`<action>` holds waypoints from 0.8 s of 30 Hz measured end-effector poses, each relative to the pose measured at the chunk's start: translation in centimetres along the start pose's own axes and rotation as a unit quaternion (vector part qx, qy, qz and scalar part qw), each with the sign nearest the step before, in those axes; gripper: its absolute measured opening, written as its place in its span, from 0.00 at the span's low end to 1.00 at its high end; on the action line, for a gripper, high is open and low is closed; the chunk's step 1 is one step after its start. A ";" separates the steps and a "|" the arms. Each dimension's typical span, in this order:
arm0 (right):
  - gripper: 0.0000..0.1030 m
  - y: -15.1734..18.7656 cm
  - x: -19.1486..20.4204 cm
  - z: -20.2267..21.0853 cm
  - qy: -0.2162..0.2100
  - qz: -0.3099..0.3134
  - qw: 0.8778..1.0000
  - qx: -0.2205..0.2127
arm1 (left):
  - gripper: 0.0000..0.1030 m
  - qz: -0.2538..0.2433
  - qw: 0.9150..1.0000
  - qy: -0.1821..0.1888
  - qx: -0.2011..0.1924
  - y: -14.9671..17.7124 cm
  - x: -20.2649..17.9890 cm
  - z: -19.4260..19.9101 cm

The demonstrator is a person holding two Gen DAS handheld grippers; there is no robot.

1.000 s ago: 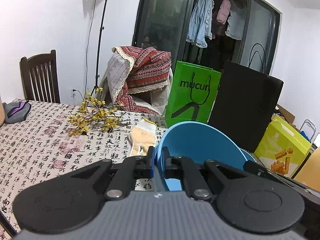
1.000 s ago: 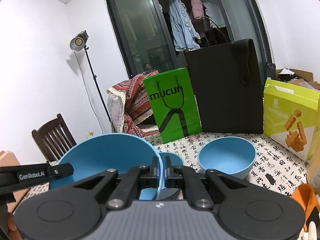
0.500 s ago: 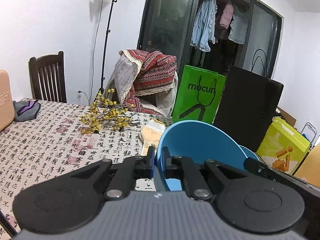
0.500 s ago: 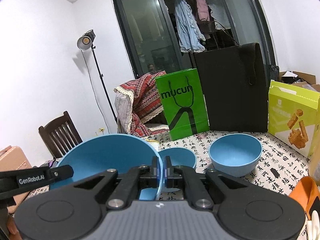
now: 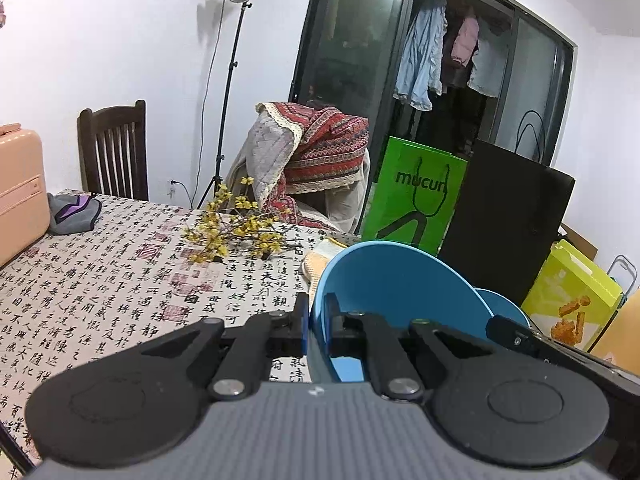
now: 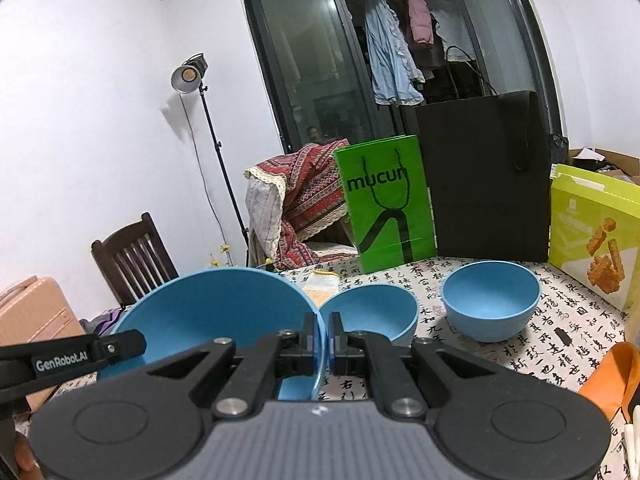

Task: Organize plates and bowls
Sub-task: 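Carry the held blue bowls with both grippers away from the bags, then carry the held blue bowls with both grippers toward the lilac vase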

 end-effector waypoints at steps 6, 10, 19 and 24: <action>0.05 0.9 1.3 0.0 -0.007 0.006 1.000 0.004 | 0.07 0.007 1.000 -0.008 -0.001 0.3 1.5 0.7; 0.05 1.4 2.2 0.0 -0.013 0.009 1.000 0.007 | 0.07 0.014 1.000 -0.014 -0.002 0.5 2.7 1.1; 0.05 2.6 4.2 -0.2 -0.024 0.018 0.999 0.015 | 0.07 0.025 0.999 -0.025 -0.003 0.9 5.0 2.0; 0.05 3.0 5.3 0.0 -0.029 0.022 0.999 0.018 | 0.07 0.030 0.999 -0.030 -0.006 1.0 6.1 2.7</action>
Point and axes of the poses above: each gripper's, at about its wrist camera, not at the fingertips, and z roughly against the way its jaws point, x to its left, y to its underside, the point moved 10 cm from there along -z, roughly the way its jaws point, and after that the axes turned 10 degrees about -z, right-handed, at the moved point
